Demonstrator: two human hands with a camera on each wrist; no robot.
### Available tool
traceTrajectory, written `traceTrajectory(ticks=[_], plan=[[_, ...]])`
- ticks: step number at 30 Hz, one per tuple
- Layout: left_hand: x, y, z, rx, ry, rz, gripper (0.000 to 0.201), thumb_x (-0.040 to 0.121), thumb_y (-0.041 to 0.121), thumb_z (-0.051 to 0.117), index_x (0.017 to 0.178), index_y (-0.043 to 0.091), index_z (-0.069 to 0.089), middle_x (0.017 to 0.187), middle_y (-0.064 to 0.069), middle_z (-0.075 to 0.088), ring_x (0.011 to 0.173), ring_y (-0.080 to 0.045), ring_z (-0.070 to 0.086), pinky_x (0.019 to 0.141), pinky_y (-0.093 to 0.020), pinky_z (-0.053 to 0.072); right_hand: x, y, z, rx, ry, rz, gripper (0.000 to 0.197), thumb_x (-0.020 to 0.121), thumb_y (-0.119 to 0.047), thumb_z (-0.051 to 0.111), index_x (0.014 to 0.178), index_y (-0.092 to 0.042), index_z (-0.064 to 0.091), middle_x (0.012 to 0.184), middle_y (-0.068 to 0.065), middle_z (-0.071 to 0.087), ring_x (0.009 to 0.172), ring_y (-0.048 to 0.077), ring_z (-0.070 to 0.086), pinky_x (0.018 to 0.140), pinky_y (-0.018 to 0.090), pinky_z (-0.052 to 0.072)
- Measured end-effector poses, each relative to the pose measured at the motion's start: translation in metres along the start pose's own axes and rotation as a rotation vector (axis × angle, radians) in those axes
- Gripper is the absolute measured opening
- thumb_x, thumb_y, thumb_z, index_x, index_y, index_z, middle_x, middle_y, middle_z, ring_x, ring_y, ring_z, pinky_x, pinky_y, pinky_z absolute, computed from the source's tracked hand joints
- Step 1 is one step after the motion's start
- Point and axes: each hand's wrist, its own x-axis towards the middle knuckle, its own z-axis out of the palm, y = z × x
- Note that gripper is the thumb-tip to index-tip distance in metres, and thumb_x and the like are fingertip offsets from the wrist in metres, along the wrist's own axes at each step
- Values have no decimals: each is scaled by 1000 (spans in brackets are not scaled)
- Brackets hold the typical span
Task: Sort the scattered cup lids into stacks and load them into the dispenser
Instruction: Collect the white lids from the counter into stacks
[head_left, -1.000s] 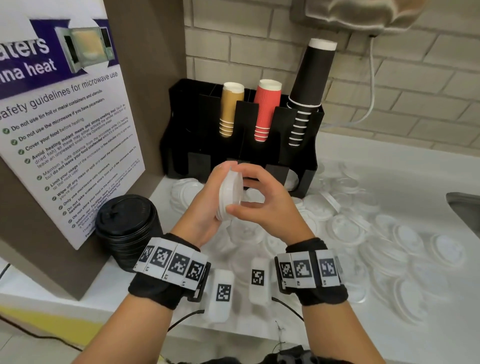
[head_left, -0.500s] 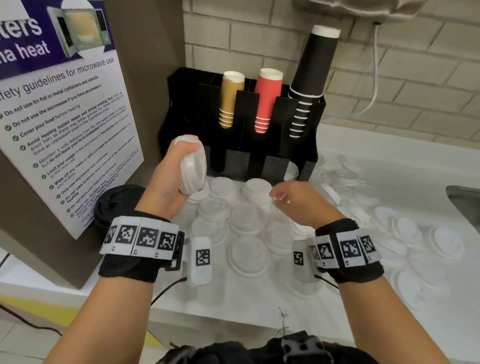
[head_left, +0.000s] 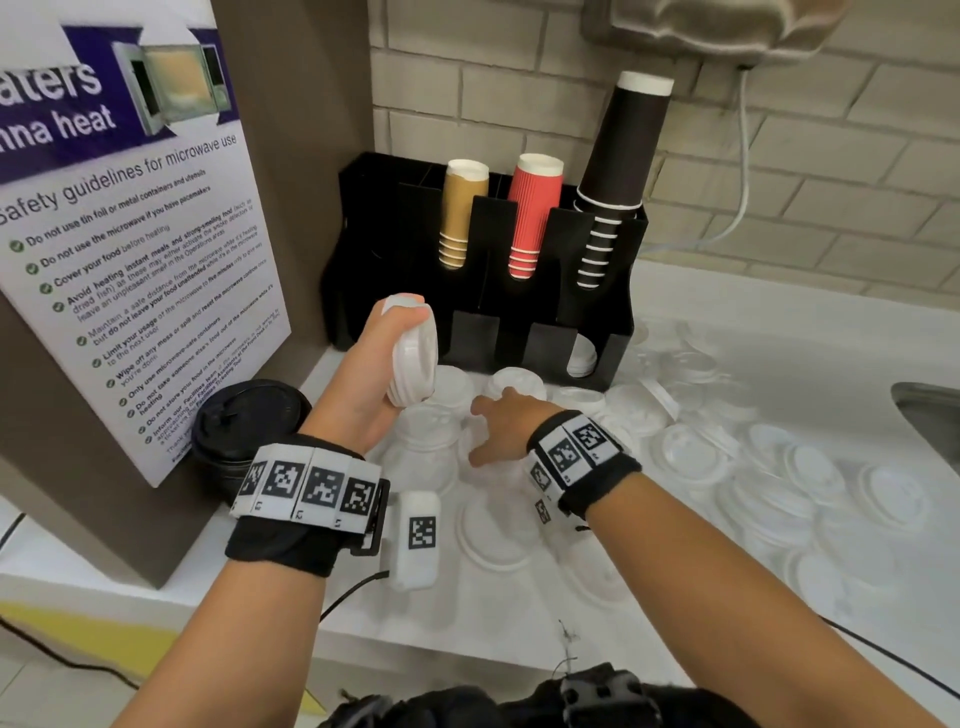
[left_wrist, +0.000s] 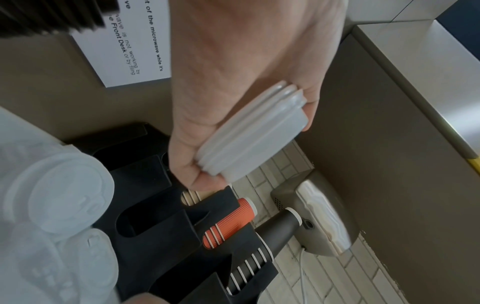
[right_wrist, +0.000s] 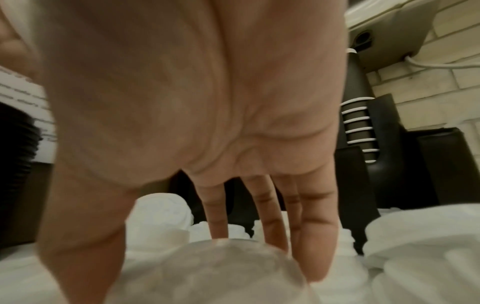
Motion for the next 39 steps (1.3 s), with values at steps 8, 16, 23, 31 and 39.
traceTrajectory(ticks=[8, 16, 23, 31, 39], plan=[[0, -8, 0, 2, 17, -16, 32, 79, 40, 59, 110, 32, 57, 109, -1, 52, 99, -18, 52, 76, -32, 44, -36, 36, -38, 716, 268, -157, 44, 89, -45, 57, 130, -35, 44, 114, 5, 57, 104, 24, 58, 85, 34, 52], [-6, -14, 15, -16, -181, -50, 58, 89, 47, 49, 141, 22, 45, 136, -14, 57, 126, -32, 55, 106, -53, 41, -56, 10, -26, 1036, 533, -546, 53, 79, -14, 76, 122, -35, 54, 108, -15, 59, 100, 6, 61, 87, 23, 53], [-10, -12, 22, -37, -166, -33, 70, 77, 55, 51, 140, 25, 43, 125, -7, 66, 112, -23, 65, 82, -36, 54, -49, 5, -19, 1053, 590, -571, 57, 77, -14, 78, 126, -28, 53, 116, -6, 59, 107, 9, 59, 95, 32, 51], [-1, -10, 8, -9, -54, -31, 31, 92, 27, 56, 123, 24, 53, 110, -6, 65, 94, -19, 68, 72, -35, 54, -44, -3, -22, 872, 461, -491, 68, 72, -38, 81, 130, -33, 46, 117, -10, 59, 108, 5, 57, 95, 25, 49], [9, 5, -9, -10, 66, 21, 24, 92, 33, 54, 115, 33, 54, 104, 2, 54, 90, -15, 55, 57, -27, 50, -53, -10, 12, -422, -17, -331, 94, 61, -59, 80, 135, -21, 38, 122, 3, 50, 111, 23, 45, 84, 33, 35]])
